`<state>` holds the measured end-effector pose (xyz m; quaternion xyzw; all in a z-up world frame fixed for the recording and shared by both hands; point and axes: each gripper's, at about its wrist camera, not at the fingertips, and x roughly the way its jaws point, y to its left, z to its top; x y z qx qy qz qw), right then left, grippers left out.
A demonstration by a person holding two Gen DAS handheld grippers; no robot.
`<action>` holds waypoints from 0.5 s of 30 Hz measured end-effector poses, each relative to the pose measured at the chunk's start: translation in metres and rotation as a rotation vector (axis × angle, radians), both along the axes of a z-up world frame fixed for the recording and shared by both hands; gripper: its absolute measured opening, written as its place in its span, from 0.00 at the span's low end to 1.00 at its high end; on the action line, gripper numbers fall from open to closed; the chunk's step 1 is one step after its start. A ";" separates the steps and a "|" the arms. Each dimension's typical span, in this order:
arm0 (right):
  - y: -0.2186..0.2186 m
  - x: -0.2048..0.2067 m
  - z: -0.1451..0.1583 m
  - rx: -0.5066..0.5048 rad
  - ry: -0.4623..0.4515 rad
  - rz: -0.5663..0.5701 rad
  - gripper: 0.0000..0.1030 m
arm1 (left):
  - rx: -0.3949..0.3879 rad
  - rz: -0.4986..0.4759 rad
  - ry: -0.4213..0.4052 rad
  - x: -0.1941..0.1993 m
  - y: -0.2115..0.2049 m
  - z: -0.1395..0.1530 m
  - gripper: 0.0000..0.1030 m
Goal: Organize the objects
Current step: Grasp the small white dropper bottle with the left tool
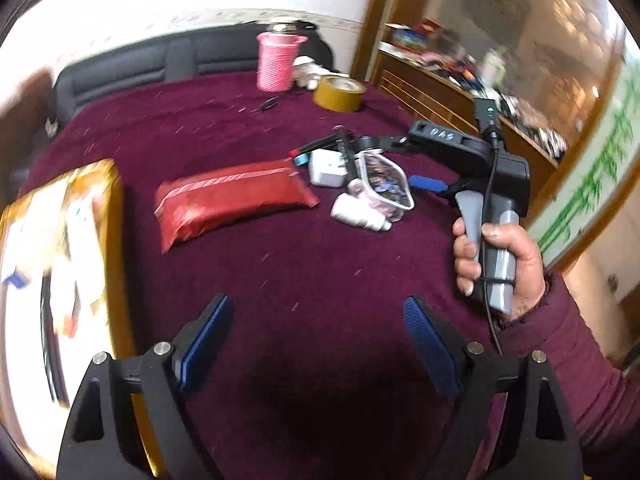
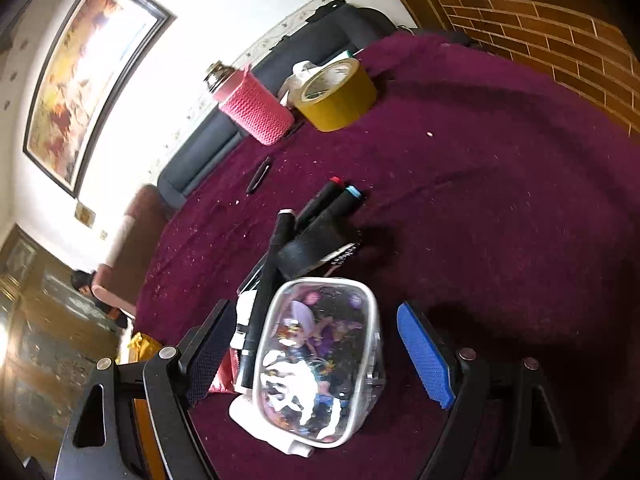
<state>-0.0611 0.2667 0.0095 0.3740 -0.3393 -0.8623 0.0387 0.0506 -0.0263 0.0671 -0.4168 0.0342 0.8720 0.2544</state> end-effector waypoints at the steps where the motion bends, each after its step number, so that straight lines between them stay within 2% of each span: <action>1: 0.005 0.000 -0.004 -0.008 -0.017 -0.013 0.83 | -0.013 -0.021 0.018 -0.004 0.011 0.000 0.84; 3: 0.014 0.003 -0.004 -0.043 -0.004 -0.021 0.84 | -0.035 -0.058 0.049 -0.018 0.037 -0.003 0.84; 8: 0.023 0.006 -0.002 -0.100 0.017 -0.030 0.86 | -0.041 -0.114 -0.012 -0.056 0.083 -0.027 0.83; 15: 0.019 0.000 -0.002 -0.136 0.000 -0.005 0.86 | -0.119 -0.207 -0.009 -0.104 0.122 -0.053 0.83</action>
